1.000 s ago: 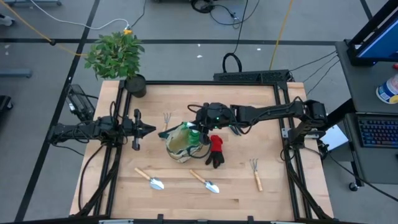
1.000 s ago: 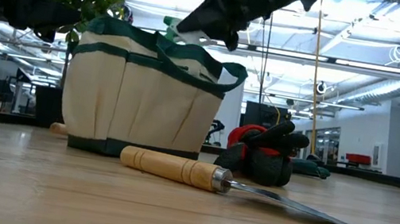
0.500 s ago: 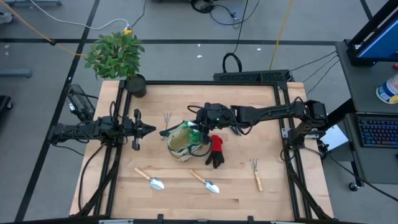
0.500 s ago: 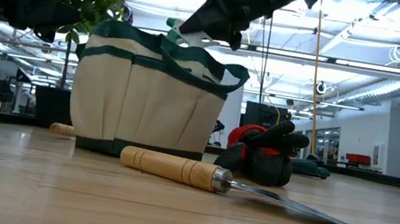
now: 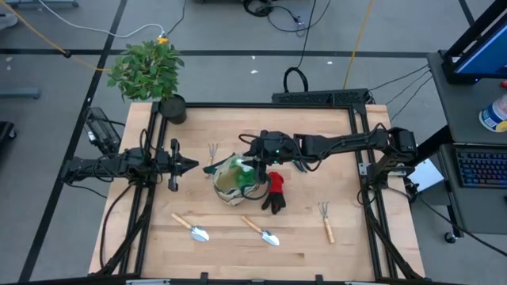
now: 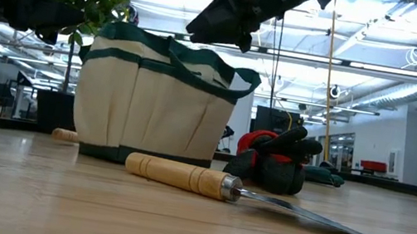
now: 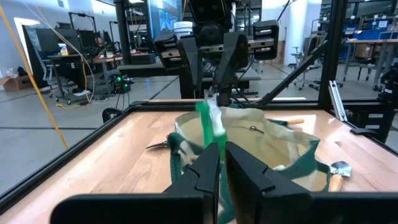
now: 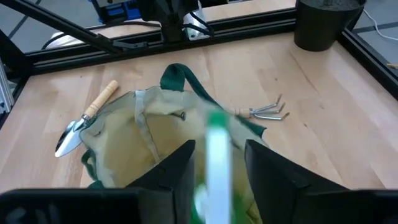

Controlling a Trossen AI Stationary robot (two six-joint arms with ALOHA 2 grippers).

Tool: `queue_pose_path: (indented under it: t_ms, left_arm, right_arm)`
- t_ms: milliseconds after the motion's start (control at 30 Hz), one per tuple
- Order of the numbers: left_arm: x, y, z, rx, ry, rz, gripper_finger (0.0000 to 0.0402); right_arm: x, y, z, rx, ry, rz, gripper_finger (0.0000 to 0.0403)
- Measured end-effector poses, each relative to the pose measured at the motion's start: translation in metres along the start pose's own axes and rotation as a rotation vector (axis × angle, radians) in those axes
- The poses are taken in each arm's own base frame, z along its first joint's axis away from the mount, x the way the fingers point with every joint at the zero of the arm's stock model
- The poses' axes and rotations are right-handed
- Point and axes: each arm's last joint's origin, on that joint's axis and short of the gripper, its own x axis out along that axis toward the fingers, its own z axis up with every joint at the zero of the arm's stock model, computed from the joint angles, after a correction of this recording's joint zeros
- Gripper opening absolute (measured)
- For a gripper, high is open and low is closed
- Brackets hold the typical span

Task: Pick & Place Garden tools in Gardening bag
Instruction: Put the green spray bottle into the gardening bag, then put the red gloves into the gardening bag

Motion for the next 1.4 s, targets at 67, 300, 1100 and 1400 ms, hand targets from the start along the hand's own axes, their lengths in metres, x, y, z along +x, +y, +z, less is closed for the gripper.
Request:
queue_pose_path:
  t_ms: [67,300,1100,1400]
  left_arm:
    - [0.0,0.0,0.0,0.0,-0.001,0.0,0.0033]
    - [0.0,0.0,0.0,0.0,0.0,0.0,0.0033]
    - [0.0,-0.002,0.0,-0.009,0.001,-0.072,0.0033]
    - [0.0,-0.002,0.0,-0.02,0.001,-0.079,0.0033]
  right_arm:
    - [0.0,0.0,0.0,0.0,0.001,0.0,0.0141]
    - [0.0,0.001,-0.001,-0.01,0.005,-0.003,0.0166]
    - [-0.092,0.042,-0.056,-0.576,0.652,0.311,0.0168]
    - [-0.07,0.043,-0.083,-0.815,0.532,0.22,0.0169]
